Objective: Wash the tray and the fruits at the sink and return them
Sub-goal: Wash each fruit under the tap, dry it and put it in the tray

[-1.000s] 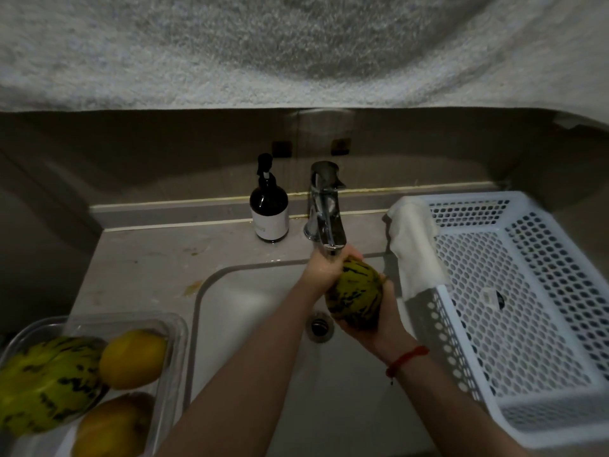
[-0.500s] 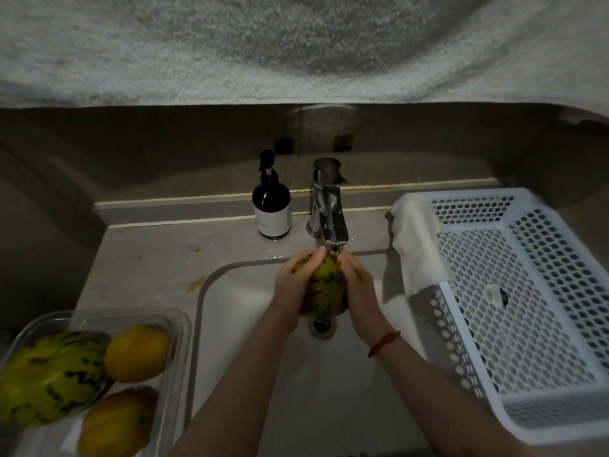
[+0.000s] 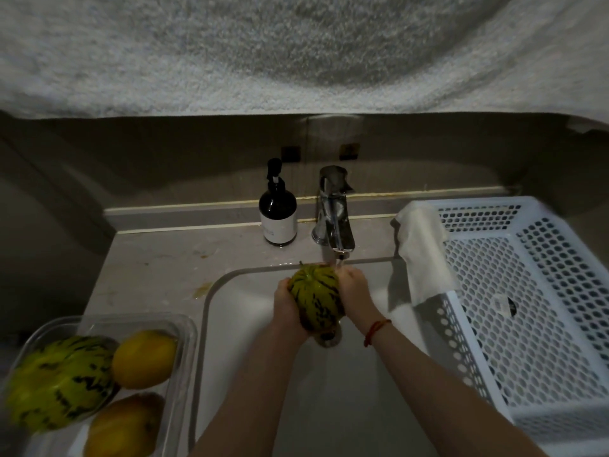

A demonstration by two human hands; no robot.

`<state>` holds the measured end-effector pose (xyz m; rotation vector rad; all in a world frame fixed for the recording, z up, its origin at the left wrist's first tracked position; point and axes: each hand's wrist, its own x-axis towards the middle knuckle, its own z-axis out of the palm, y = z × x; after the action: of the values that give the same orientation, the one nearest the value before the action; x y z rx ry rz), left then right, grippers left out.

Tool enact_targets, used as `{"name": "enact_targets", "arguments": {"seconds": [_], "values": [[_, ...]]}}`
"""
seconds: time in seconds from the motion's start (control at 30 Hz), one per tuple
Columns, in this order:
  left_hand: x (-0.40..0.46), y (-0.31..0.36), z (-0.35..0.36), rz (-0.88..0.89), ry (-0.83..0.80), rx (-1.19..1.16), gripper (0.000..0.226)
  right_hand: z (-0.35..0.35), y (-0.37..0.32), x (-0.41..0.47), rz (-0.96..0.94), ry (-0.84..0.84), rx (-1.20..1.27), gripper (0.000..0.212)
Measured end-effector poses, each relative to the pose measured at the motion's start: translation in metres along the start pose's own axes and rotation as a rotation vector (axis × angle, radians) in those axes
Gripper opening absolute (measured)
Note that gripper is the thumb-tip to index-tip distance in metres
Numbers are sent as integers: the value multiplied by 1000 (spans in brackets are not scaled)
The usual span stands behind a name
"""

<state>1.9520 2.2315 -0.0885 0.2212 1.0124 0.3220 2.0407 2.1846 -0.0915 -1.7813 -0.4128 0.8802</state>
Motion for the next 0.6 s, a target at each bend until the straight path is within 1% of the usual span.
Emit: {"name": "enact_targets", "arguments": {"seconds": [0.03,0.07,0.1,0.13,0.17,0.23,0.27,0.3,0.33,0.37,0.43,0.47,0.53,0.6], "values": [[1,2,2,44,7,-9,61,0,0,-1,174,-17,94,39],[3,4,5,101,20,-6,60,-1,3,-5,296,-68,215,48],[5,6,6,167,35,23,59,0,4,-9,350,-103,363,53],[6,6,7,224,49,58,57,1,4,-11,333,-93,482,52],[6,7,9,263,56,93,55,1,4,-11,260,-67,542,48],[4,6,14,298,89,167,48,-1,1,-16,68,9,439,37],[4,5,15,304,103,193,44,-3,0,-18,18,10,412,35],[4,3,15,328,122,228,40,-5,0,-19,22,-16,441,36],[6,2,15,391,137,286,36,-8,2,-18,49,-75,501,39],[7,2,14,493,150,379,31,-11,3,-17,84,-170,562,43],[8,5,9,704,119,594,33,-17,3,-19,184,-335,559,48],[7,8,8,738,84,642,35,-17,3,-18,238,-351,513,46],[6,10,4,770,16,715,35,-13,3,-18,310,-254,447,42],[3,7,2,789,-42,880,22,-9,7,-15,361,-168,464,47]]}}
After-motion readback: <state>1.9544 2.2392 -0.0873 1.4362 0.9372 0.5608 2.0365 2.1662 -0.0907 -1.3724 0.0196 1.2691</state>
